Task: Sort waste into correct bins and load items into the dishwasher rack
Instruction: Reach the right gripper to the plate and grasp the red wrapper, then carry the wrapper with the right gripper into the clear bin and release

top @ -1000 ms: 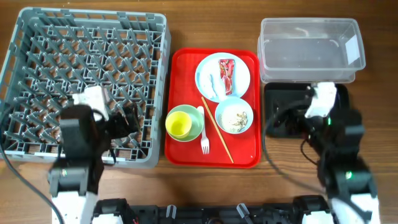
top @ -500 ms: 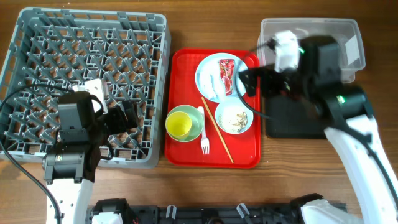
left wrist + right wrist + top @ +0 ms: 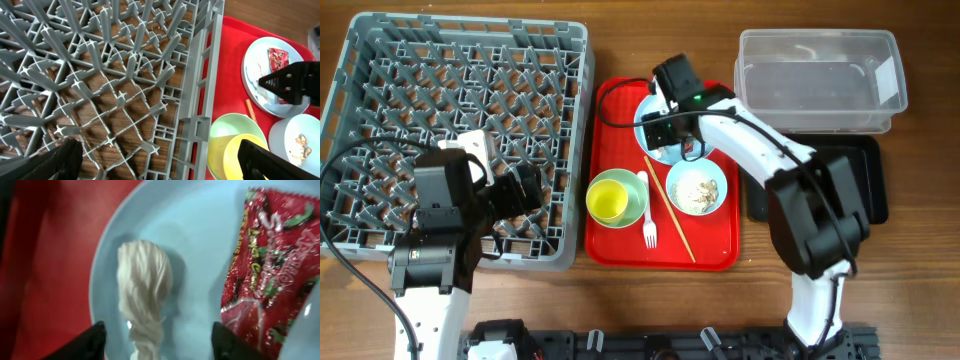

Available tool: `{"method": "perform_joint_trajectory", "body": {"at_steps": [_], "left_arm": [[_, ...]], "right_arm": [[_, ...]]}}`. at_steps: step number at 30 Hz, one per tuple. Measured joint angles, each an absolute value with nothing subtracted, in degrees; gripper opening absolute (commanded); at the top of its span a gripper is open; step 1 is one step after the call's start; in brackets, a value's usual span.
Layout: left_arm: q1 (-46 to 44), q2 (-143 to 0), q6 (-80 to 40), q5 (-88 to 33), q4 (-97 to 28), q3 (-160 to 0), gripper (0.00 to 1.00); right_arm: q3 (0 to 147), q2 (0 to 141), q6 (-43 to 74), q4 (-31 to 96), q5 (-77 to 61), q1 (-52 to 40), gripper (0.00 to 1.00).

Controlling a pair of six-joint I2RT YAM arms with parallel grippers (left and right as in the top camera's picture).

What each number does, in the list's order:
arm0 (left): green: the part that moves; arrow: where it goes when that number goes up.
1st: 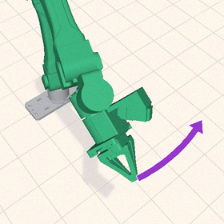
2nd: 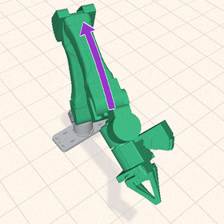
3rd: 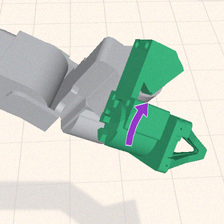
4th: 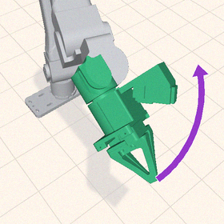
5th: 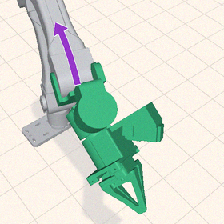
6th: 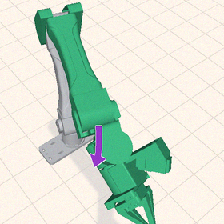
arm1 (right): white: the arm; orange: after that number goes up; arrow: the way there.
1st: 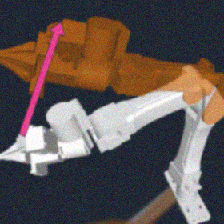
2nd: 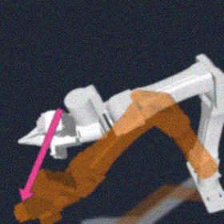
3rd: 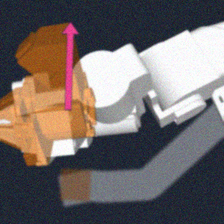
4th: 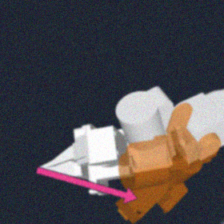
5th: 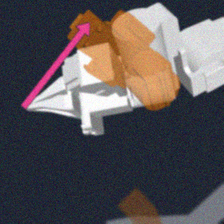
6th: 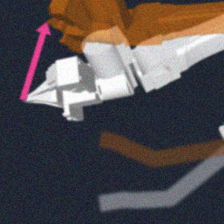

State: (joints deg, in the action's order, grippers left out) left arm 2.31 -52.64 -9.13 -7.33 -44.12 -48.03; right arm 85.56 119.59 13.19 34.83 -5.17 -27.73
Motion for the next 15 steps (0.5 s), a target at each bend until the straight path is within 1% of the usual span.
{"method": "perform_joint_trajectory", "body": {"at_steps": [1,2,4,8,11,13,14,15], "left_arm": [[2.31,-52.64,-9.13,-7.33,-44.14,-48.03,1.0],[2.31,-52.64,-9.13,-7.33,-44.14,-48.03,1.0],[2.31,-52.64,-9.13,-7.33,-44.14,-48.03,1.0],[2.31,-52.64,-9.15,-7.33,-44.14,-48.03,1.0],[2.31,-52.64,-9.13,-7.33,-44.14,-48.03,1.0],[2.31,-52.64,-9.15,-7.35,-44.14,-48.03,1.0],[2.31,-52.64,-9.13,-7.33,-44.14,-48.03,1.0],[2.31,-52.64,-9.15,-7.33,-44.14,-48.03,1.0]], "right_arm": [[85.56,120.44,13.8,34.7,-5.1,-27.73,0.45],[85.56,121.58,14.24,34.63,-5.02,-27.73,0.25],[85.89,121.78,14.87,34.57,-4.89,-27.73,0.05],[85.89,120.97,16.93,35.29,-4.89,-27.64,0.04],[85.89,113.71,17.15,35.73,-3.99,-26.33,0.04],[86.7,103.77,17.37,35.94,-0.91,-21.58,0.04],[87.55,100.68,17.65,36.62,0.64,-18.59,0.06],[87.9,99.0,17.85,37.39,1.87,-15.84,0.12]]}}
